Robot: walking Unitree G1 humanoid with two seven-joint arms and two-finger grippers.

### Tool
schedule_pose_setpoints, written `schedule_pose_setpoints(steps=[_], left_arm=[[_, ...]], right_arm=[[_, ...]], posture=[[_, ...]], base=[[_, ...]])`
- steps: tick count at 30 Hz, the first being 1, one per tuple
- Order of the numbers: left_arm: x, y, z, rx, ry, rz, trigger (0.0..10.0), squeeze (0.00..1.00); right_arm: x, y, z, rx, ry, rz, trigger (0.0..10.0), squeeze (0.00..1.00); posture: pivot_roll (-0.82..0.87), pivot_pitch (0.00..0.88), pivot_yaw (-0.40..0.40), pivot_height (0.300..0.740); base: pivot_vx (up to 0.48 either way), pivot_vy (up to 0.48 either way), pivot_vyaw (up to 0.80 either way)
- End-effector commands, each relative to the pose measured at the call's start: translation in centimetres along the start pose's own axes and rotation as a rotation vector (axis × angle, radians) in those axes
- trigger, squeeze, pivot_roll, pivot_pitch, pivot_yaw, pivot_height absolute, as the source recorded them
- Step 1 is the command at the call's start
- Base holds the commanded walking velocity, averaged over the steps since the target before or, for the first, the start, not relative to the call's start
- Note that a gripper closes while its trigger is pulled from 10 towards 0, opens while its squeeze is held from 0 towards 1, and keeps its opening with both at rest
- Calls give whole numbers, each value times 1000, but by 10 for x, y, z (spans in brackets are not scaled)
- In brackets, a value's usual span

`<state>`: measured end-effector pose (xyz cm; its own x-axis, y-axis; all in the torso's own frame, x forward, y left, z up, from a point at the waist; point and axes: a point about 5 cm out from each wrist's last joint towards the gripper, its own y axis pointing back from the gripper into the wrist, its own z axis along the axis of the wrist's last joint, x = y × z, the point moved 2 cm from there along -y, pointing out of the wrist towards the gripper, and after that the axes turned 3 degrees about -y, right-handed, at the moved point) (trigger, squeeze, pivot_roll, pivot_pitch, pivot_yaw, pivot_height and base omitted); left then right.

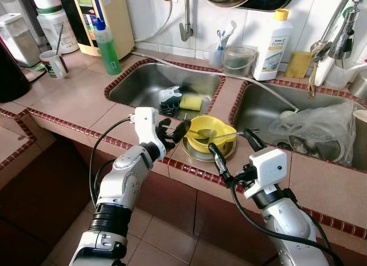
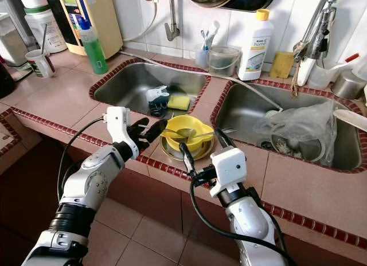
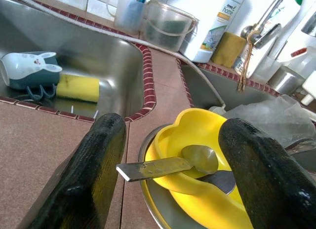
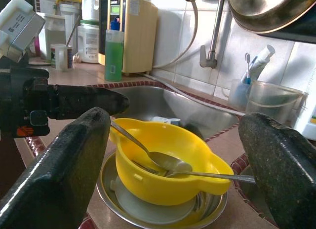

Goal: Kitchen organization

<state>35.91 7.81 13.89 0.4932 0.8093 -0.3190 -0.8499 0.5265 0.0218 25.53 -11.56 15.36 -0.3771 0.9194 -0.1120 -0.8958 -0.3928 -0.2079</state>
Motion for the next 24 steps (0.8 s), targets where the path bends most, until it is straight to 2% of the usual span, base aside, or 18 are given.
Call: schedule_pose_setpoints(steps=[1,20,21,22,23,24], left_arm=[[1,1,10,-34,-9,1,10000,0],[1,4,-4,30,11,-3,10000,0],[0,4,-4,31,8,-5,7333,0],[0,4,-4,32,4,-7,7294,0],[-2,5,-3,15,11,-16,0,0],[-2,5,-3,16,11,-15,0,0]], right_arm=[[2,0,7,-22,4,4,10000,0],[4,1,6,-14,-4,15,10000,0],[4,1,6,-13,-3,15,10000,0],[4,1,6,-13,-3,15,10000,0],[4,1,6,-13,-3,14,10000,0],[4,1,6,-13,-2,14,10000,0]], posture=[[-99,0,74,740],[-98,0,73,740],[-97,0,73,740],[-97,0,73,740],[-96,0,73,740],[-96,0,73,740]], base=[[0,0,0],[0,0,0],[0,0,0],[0,0,0],[0,0,0],[0,0,0]])
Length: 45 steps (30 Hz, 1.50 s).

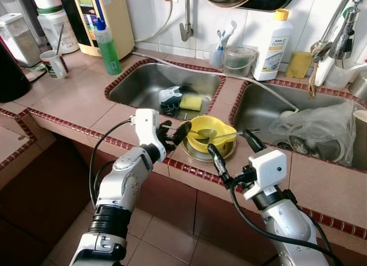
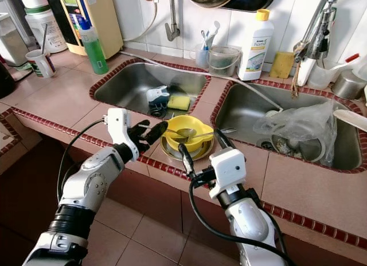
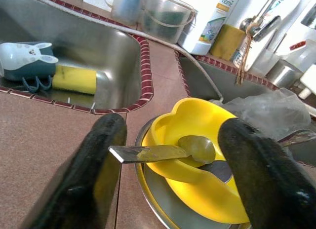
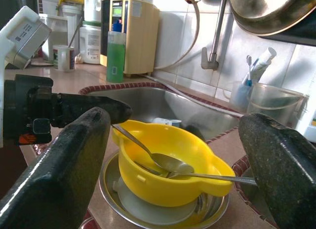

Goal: Kitchen organization

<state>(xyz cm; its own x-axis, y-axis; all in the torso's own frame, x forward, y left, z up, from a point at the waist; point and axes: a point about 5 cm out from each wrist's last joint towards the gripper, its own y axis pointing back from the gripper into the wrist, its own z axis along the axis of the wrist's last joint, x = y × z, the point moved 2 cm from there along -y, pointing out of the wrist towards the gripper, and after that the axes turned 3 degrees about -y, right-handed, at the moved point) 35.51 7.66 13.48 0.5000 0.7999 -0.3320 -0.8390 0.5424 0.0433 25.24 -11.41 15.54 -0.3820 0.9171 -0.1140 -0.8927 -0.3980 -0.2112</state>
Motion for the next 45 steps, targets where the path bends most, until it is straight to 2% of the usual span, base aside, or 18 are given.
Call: schedule_pose_setpoints(steps=[1,14,45], left_arm=[[0,3,2,-11,-4,-3,0,0],[0,3,4,-14,-1,-13,0,0],[-7,2,9,-27,6,-47,0,0]], right_arm=[[2,-1,4,-10,-3,8,10000,0],[7,2,4,-6,-23,21,10000,0],[8,3,1,3,-21,22,10000,0]], posture=[[-95,0,74,740],[-96,0,76,740],[-96,0,81,740]], base=[[0,0,0],[0,0,0],[0,0,0]])
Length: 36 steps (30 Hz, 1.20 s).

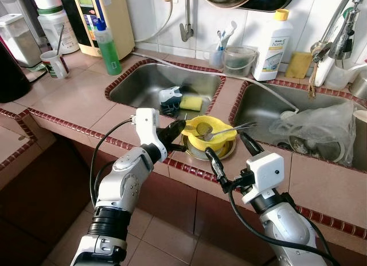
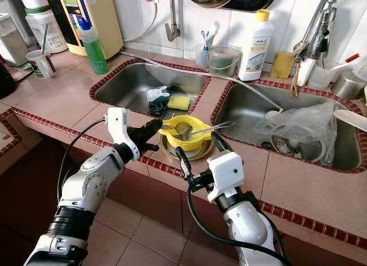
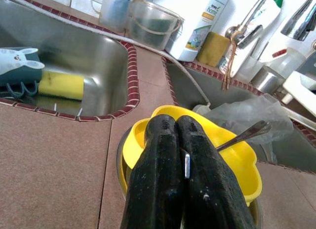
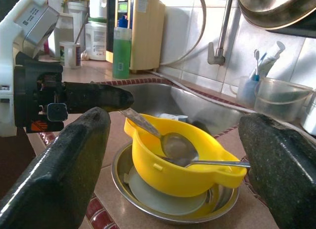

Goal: Kitchen organization

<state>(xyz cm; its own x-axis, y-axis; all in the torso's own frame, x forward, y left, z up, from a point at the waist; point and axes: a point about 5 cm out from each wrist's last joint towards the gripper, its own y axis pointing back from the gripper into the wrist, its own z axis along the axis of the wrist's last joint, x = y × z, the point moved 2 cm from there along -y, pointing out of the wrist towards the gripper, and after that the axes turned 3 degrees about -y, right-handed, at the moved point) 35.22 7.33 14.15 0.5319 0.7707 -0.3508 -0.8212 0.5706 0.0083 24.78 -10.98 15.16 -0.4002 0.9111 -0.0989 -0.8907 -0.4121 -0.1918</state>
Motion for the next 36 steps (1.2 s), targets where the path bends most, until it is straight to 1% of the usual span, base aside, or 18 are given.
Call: schedule_pose_setpoints(steps=[1,10,13,15,16,17,18,19,20,24,26,28,30,34,35,36], left_arm=[[0,1,5,-7,-13,-4,0,0],[2,1,15,-28,-17,-18,0,0],[3,2,21,-36,-41,-39,0,0],[3,3,29,-45,-64,-68,0,0],[3,3,32,-45,-88,-87,0,0],[1,5,36,-52,-105,-116,5647,0],[-1,6,39,-55,-116,-149,9412,0],[-3,8,46,-67,-128,-193,10000,0],[-2,9,52,-76,-134,-205,10000,0],[-3,11,63,-102,-156,-235,10000,0],[-1,12,70,-125,-159,-232,10000,0],[0,11,72,-130,-160,-226,10000,0],[6,9,81,-173,-175,-165,10000,0],[9,7,84,-188,-182,-128,10000,0],[11,6,84,-196,-205,-98,10000,0],[12,5,83,-196,-207,-83,10000,0]], right_arm=[[1,-1,4,-16,-3,6,10000,0],[0,-3,5,-20,1,7,10000,0],[-1,-3,5,-20,1,9,10000,0],[-2,-4,5,-20,3,10,10000,0],[-3,-4,5,-20,4,11,10000,0],[-3,-5,5,-20,4,11,10000,0],[-3,-5,5,-20,5,12,10000,0],[-4,-6,5,-21,5,16,10000,0],[-3,-6,5,-20,8,20,10000,0],[-3,-8,5,-22,6,27,10000,0],[-4,-9,6,-24,7,28,10000,0],[-4,-9,6,-25,8,28,10000,0],[-10,-14,10,-53,-1,-10,10000,0],[-17,-18,15,-83,-8,-53,10000,0],[-24,-22,19,-108,-5,-110,10000,0],[-29,-23,22,-122,-4,-144,10000,0]], posture=[[-96,0,81,740],[-90,0,74,740],[-89,0,72,740],[-87,0,68,740],[-85,0,67,740],[-84,0,63,740],[-83,0,63,740],[-81,0,61,740],[-78,0,56,740],[-75,0,52,740],[-73,0,50,740],[-70,0,48,740],[-64,0,45,740],[-62,0,43,740],[-63,0,43,740],[-62,0,42,740]], base=[[0,0,0],[0,0,0],[0,0,0],[0,0,0],[0,0,0],[0,0,0],[0,0,0],[0,0,0],[0,0,0],[0,0,0],[0,0,0],[0,0,0],[0,0,0],[0,0,0],[0,0,0],[0,0,0]])
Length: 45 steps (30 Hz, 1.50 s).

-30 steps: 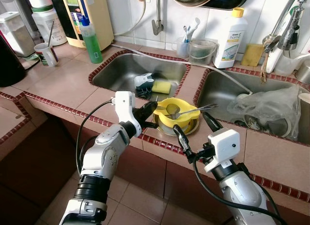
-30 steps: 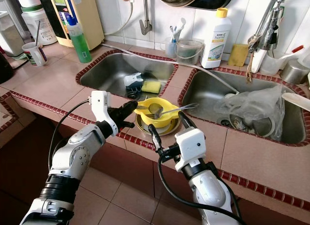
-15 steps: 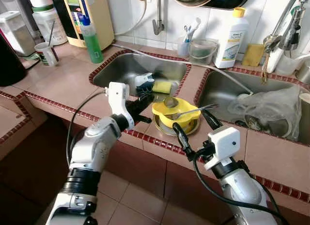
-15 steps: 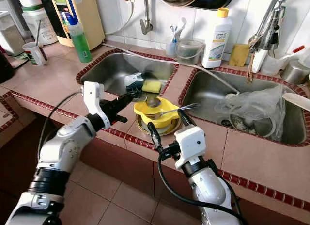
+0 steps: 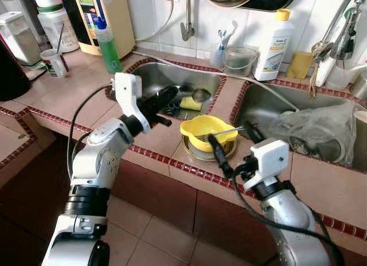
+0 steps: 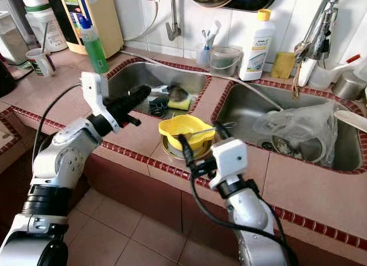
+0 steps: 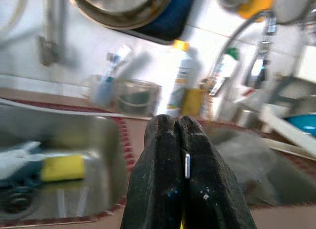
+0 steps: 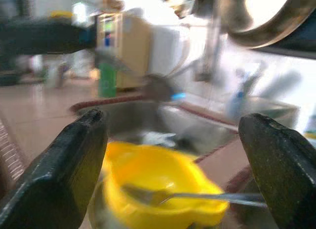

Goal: Kitchen organization

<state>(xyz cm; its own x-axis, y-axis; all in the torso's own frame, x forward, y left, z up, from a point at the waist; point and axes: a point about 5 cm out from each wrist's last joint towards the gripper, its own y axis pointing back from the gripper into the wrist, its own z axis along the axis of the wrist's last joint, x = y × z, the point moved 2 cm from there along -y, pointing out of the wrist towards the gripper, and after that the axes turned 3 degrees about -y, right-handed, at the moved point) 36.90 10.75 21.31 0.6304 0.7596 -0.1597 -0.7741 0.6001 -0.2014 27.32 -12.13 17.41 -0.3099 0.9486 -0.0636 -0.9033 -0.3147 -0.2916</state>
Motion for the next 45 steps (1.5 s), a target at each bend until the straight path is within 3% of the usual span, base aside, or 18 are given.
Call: schedule_pose_setpoints(steps=[1,3,4,5,6,11,20,25,45], left_arm=[[3,-2,1,-5,-31,37,10000,0],[4,-3,-1,-9,-47,78,10000,0],[6,-3,-4,-6,-79,126,10000,0],[6,-3,-4,-6,-79,126,10000,0],[6,-4,-9,2,-105,146,10000,0],[2,-4,-22,37,-178,158,10000,0],[3,-6,-27,35,-165,192,10000,0],[-3,-4,-27,-37,-149,218,10000,0],[-2,0,-32,-38,-176,236,10000,0]], right_arm=[[-10,-4,7,-40,7,-73,10000,0],[-20,-6,9,-53,28,-148,10000,0],[-34,-7,9,-58,51,-254,10000,0],[-34,-7,9,-58,51,-254,10000,0],[-49,-6,8,-53,74,-363,10000,0],[-70,-5,2,-20,90,-500,10000,0],[-65,-16,3,-47,71,-477,10000,0],[-59,-23,2,-60,58,-431,10000,0],[-51,-26,-5,-39,54,-392,10000,0]], posture=[[-62,0,42,740],[-60,0,41,740],[-60,0,41,740],[-60,0,41,740],[-58,0,38,740],[-53,0,34,740],[-31,0,17,740],[-20,0,7,740],[-15,0,7,740]], base=[[0,0,0],[0,0,0],[0,0,0],[0,0,0],[0,0,0],[0,0,0],[0,0,0],[0,0,0],[0,107,0]])
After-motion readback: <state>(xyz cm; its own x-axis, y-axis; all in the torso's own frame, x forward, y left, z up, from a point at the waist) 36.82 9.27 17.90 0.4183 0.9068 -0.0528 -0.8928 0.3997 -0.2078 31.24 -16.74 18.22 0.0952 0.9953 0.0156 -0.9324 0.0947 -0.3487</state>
